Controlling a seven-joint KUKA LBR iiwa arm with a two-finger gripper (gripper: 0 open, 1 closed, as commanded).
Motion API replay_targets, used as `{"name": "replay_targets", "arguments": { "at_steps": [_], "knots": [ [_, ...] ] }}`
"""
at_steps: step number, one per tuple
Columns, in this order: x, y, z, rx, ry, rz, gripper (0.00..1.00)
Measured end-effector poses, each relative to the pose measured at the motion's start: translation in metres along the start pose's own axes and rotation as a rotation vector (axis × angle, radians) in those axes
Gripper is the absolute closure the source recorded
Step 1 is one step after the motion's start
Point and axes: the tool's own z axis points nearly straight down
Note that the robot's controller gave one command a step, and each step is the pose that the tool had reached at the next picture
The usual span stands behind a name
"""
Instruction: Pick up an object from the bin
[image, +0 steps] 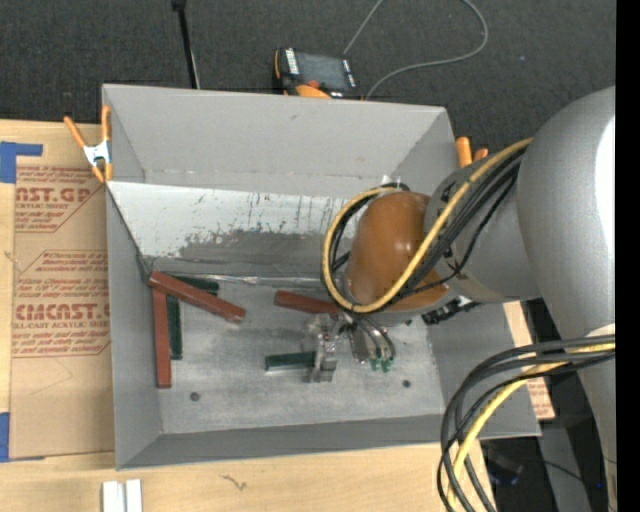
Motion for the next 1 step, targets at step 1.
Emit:
{"name": "replay_targets", "arguments": {
  "at_steps": [1],
  "knots": [
    [-0.0109,0.0261,-0.1403,-0.001,-0.009,-0.074,1.00]
  ]
}}
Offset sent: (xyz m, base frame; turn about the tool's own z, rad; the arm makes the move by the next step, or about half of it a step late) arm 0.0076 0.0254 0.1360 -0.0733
